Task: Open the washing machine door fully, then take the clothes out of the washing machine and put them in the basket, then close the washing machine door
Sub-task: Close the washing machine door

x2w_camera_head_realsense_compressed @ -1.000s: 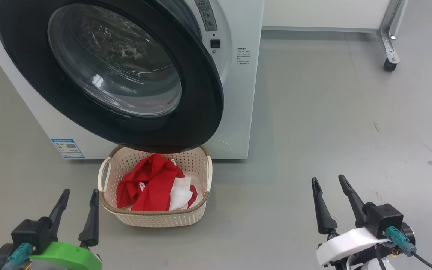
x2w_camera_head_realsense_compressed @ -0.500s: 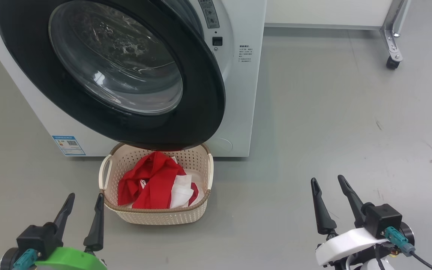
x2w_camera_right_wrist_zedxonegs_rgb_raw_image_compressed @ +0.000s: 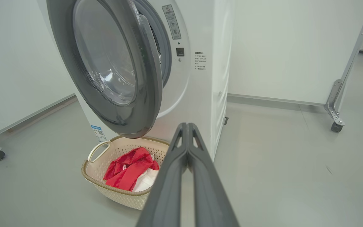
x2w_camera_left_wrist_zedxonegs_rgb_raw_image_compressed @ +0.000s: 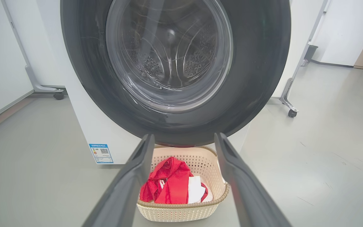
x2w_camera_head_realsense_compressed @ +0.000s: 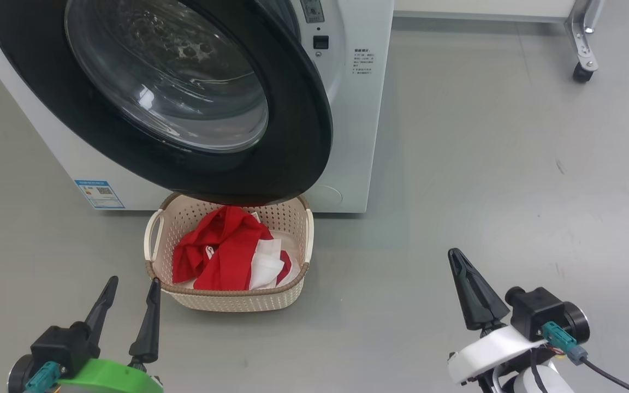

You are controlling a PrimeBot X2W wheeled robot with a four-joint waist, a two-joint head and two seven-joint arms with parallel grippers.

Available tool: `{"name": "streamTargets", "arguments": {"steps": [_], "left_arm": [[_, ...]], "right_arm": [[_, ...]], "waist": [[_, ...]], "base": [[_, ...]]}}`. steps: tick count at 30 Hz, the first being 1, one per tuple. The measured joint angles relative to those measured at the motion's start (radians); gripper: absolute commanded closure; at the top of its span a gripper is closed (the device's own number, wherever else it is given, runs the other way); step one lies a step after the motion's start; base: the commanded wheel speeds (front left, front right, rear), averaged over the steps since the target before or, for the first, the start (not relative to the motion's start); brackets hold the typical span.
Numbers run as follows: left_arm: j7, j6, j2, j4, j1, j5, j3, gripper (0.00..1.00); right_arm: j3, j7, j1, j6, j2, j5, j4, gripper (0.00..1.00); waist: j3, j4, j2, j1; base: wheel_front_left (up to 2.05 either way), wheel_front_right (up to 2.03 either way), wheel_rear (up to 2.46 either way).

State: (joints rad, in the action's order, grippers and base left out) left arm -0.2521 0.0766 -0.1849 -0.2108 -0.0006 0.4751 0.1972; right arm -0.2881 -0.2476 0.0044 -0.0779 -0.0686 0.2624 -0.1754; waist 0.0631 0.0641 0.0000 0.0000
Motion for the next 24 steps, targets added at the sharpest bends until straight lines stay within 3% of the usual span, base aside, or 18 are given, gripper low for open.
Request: {"name": "streamTargets", "arguments": {"steps": [9,24], "left_arm": [[0.000,0.018,0.006,0.015,-0.030,-0.014,0.001,0.00],[0.000,0.040,0.009,0.031,-0.129,-0.021,0.003,0.00]], "right_arm": [[-0.066,0.000,-0.121,-0.025,-0.026,-0.042,0.003,1.00],[-0.097,0.044,-0.412,-0.035,-0.053,-0.085,-0.004,1.00]], "waist": [[0.069,0.026,0.0000,0.0000],[0.230,0.092,0.0000,0.0000]], "base": [[0.00,0.00,0.00],[0.00,0.00,0.00]]}}
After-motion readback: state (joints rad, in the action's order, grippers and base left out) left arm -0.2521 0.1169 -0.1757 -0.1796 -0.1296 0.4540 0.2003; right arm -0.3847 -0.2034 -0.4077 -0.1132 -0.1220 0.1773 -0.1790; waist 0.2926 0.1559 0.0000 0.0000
